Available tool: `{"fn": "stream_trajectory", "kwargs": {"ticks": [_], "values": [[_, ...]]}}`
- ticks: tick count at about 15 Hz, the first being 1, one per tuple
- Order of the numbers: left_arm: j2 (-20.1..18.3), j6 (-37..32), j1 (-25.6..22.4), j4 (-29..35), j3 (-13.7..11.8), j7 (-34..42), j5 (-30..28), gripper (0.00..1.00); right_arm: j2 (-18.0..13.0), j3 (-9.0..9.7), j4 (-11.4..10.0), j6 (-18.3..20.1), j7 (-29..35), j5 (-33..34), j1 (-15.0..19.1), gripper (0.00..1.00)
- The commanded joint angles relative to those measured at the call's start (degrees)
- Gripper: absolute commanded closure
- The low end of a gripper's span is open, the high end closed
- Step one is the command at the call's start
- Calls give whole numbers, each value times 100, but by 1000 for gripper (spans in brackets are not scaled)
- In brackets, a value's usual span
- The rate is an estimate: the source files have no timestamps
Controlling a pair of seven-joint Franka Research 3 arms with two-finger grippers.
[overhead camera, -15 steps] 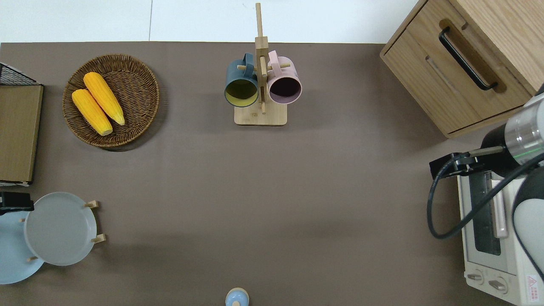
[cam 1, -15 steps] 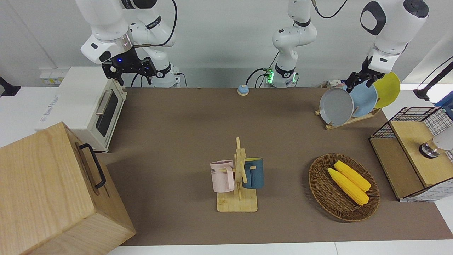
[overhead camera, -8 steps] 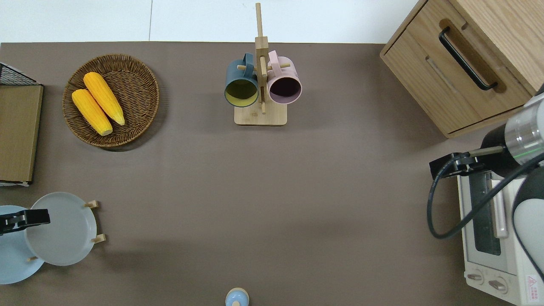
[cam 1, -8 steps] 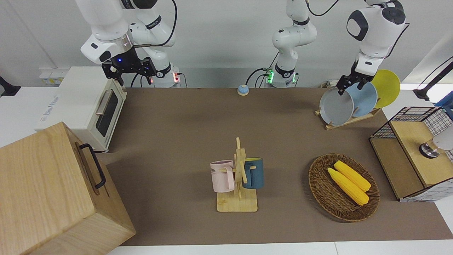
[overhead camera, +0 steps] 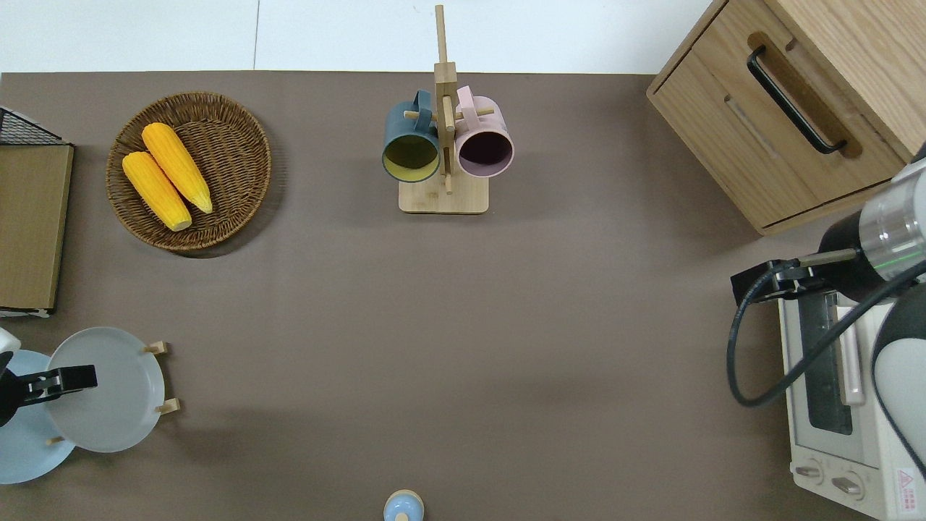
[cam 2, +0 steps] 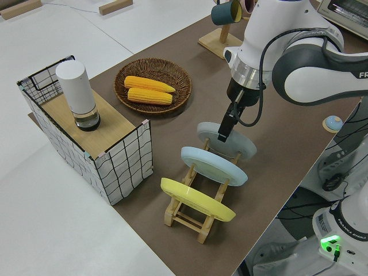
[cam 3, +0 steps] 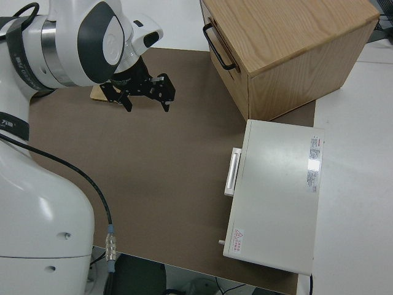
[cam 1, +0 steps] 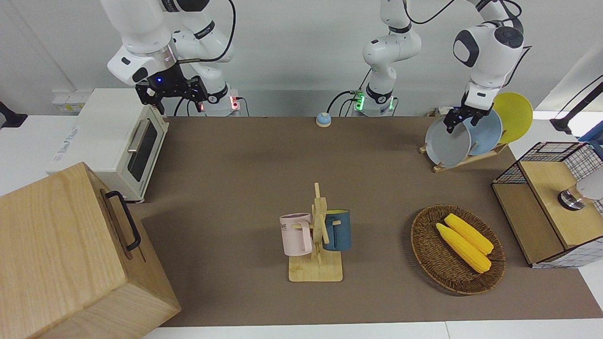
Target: Pick gray plate from low plate rack and place it on table with left arm
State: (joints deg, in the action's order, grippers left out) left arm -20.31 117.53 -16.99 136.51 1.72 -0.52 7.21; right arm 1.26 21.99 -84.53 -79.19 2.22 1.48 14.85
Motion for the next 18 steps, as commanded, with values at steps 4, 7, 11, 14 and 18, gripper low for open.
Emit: {"fn": "stream_trajectory", "kwargs": {"ticks": [4, 7, 11, 14, 18], "values": [[124, 209, -50, 104, 22, 52, 105, 119, -12, 113, 41, 62, 68, 37, 132, 17], [185, 209, -50, 60, 22, 52, 175, 453, -12, 121, 41, 62, 68, 37, 132, 17], [229, 200, -41, -28, 30, 52, 360, 691, -12, 121, 41, 62, 68, 37, 132, 17], [229, 200, -32, -45, 30, 43, 360, 795, -12, 113, 41, 62, 68, 37, 132, 17], [220, 42, -15, -229, 39, 43, 360, 869, -20, 121, 41, 62, 68, 37, 132, 17]]}}
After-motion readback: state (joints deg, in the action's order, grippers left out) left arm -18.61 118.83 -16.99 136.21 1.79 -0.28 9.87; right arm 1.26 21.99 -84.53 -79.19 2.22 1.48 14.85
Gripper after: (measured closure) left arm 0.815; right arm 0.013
